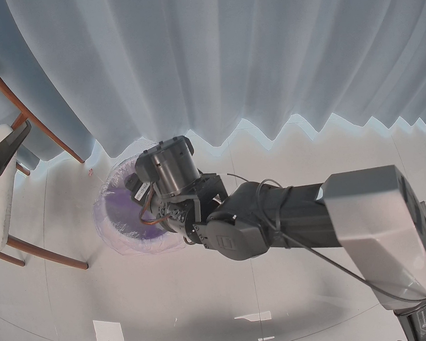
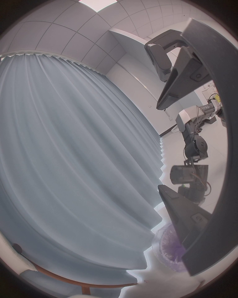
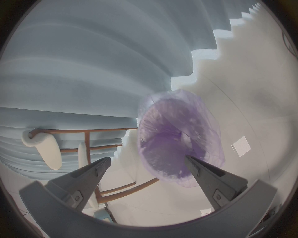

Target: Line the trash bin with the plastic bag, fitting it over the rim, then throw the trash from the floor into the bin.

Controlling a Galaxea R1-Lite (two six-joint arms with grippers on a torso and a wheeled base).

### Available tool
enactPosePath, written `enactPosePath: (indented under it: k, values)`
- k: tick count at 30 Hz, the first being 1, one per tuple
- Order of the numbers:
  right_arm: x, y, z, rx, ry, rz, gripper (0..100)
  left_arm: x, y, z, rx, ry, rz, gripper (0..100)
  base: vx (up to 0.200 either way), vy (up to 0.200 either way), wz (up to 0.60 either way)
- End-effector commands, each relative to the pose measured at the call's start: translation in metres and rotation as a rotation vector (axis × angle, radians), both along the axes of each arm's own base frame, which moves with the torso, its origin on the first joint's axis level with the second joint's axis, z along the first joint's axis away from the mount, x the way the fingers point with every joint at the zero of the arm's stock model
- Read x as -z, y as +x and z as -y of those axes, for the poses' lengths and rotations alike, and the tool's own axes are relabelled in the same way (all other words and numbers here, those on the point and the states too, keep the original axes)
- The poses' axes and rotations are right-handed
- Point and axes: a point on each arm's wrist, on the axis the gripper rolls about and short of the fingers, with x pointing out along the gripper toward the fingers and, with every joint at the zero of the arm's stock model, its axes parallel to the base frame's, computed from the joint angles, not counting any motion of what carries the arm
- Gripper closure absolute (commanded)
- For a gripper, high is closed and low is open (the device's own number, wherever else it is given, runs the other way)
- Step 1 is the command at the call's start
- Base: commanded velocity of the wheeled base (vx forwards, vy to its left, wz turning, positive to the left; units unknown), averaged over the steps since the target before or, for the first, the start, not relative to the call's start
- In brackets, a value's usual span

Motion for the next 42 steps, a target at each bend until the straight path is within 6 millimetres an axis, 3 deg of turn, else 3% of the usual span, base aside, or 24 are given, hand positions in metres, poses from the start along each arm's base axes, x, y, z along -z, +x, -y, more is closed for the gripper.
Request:
enactPosePath:
  k: [1, 2, 3, 4, 6, 10, 13, 16, 19, 21, 22, 24, 29, 32, 33, 34, 37, 42]
  values:
    - [-0.065, -0.017, 0.021, 0.018, 0.068, 0.110, 0, 0.000, 0.000, 0.000, 0.000, 0.000, -0.002, 0, 0.000, 0.000, 0.00]
    - [-0.068, -0.018, 0.022, 0.021, 0.070, 0.116, 0, 0.000, 0.000, 0.000, 0.000, 0.000, 0.000, 0, 0.000, 0.000, 0.00]
    - [-0.104, -0.026, 0.039, 0.043, 0.098, 0.192, 0, 0.000, 0.000, 0.000, 0.000, 0.000, 0.001, 0, 0.000, 0.000, 0.00]
    - [-0.124, -0.031, 0.052, 0.060, 0.112, 0.238, 0, 0.000, -0.001, 0.000, 0.000, 0.000, 0.003, 0, 0.000, 0.000, 0.00]
    - [-0.148, -0.041, 0.083, 0.095, 0.098, 0.290, 0, 0.000, -0.001, 0.000, 0.000, 0.000, 0.000, 0, 0.000, 0.000, 0.00]
    - [-0.184, -0.076, 0.152, 0.129, 0.085, 0.376, 0, -0.003, -0.008, 0.000, 0.002, -0.001, 0.029, 0, 0.000, 0.000, 0.00]
    - [-0.189, -0.109, 0.215, 0.158, 0.013, 0.419, 0, -0.008, -0.021, 0.000, 0.004, -0.003, 0.076, 0, 0.000, 0.000, 0.00]
    - [-0.168, -0.137, 0.271, 0.204, -0.106, 0.438, 0, -0.016, -0.042, -0.001, -0.002, -0.009, 0.144, 0, 0.000, 0.000, 0.00]
    - [-0.132, -0.169, 0.337, 0.309, -0.287, 0.466, 0, -0.017, -0.065, -0.001, 0.003, -0.006, 0.196, 0, 0.000, 0.000, 0.00]
    - [-0.107, -0.192, 0.369, 0.383, -0.385, 0.481, 0, -0.008, -0.080, -0.001, 0.003, -0.005, 0.213, 0, 0.000, 0.000, 0.00]
    - [-0.107, -0.192, 0.369, 0.383, -0.385, 0.481, 0, -0.008, -0.080, -0.001, 0.003, -0.005, 0.213, 0, 0.000, 0.000, 0.00]
    - [-0.076, -0.227, 0.397, 0.455, -0.444, 0.520, 0, 0.013, -0.106, -0.002, -0.010, -0.006, 0.241, 0, 0.000, 0.000, 0.00]
    - [-0.024, -0.272, 0.420, 0.542, -0.565, 0.592, 0, 0.063, -0.158, -0.002, -0.018, -0.007, 0.310, 0, 0.000, 0.000, 0.00]
    - [0.005, -0.294, 0.426, 0.580, -0.578, 0.652, 0, 0.098, -0.182, -0.001, -0.018, -0.001, 0.300, 0, 0.000, 0.000, 0.00]
    - [0.005, -0.294, 0.426, 0.580, -0.578, 0.652, 0, 0.098, -0.182, -0.001, -0.018, -0.001, 0.300, 0, 0.000, 0.000, 0.00]
    - [0.027, -0.302, 0.425, 0.572, -0.587, 0.675, 0, 0.124, -0.191, -0.002, -0.010, 0.007, 0.284, 0, 0.000, 0.000, 0.00]
    - [0.073, -0.303, 0.422, 0.499, -0.664, 0.663, 0, 0.152, -0.173, -0.003, -0.122, 0.062, 0.353, 0, 0.000, 0.000, 0.00]
    - [0.083, -0.302, 0.424, 0.514, -0.743, 0.522, 0, 0.162, -0.159, -0.008, -0.489, 0.036, 0.301, 0, 0.000, 0.000, 0.00]
